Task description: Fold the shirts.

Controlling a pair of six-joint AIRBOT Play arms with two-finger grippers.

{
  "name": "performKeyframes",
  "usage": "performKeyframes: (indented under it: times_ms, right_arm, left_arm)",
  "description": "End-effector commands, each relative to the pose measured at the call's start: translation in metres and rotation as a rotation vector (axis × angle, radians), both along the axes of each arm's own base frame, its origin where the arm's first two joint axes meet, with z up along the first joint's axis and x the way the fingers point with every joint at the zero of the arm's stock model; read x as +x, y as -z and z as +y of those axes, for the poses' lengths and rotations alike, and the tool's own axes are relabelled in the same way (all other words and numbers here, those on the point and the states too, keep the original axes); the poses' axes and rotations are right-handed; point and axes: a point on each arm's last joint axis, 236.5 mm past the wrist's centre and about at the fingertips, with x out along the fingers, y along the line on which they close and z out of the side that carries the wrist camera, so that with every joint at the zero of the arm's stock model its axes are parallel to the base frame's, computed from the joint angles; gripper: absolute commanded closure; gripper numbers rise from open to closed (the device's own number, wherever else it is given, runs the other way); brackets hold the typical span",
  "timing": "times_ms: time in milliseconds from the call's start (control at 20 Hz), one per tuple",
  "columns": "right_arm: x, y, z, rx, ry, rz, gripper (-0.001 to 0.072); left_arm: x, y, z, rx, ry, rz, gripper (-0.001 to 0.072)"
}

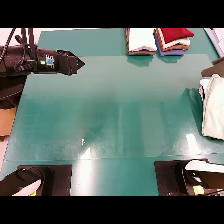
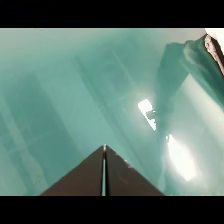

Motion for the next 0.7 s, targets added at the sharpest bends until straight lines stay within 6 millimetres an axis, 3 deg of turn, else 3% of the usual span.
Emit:
performKeyframes:
  times_ms: [0, 250, 450, 500, 600, 650]
  right_arm:
    - [-0.053, 0.032, -0.017, -0.060, 0.064, 0.157, 0.0694]
    - [-0.150, 0.117, -0.037, -0.022, 0.211, 0.443, 0.0694]
    - [-0.202, 0.168, -0.036, 0.070, 0.298, 0.549, 0.0689]
    - [-0.211, 0.178, -0.036, 0.095, 0.317, 0.557, 0.0661]
    - [-0.224, 0.190, -0.038, 0.125, 0.347, 0.568, 0.0390]
    - [-0.230, 0.191, -0.041, 0.134, 0.366, 0.567, 0.0341]
  left_arm:
    - [0.000, 0.001, 0.000, 0.007, 0.005, -0.002, 0.0686]
    - [-0.001, 0.002, 0.000, 0.026, 0.021, -0.013, 0.0686]
    - [-0.001, 0.002, 0.000, 0.026, 0.021, -0.013, 0.0686]
    - [-0.001, 0.002, 0.000, 0.026, 0.021, -0.013, 0.0686]
    - [-0.001, 0.002, 0.000, 0.026, 0.020, -0.014, 0.0686]
    - [-0.001, 0.002, 0.000, 0.026, 0.020, -0.013, 0.0686]
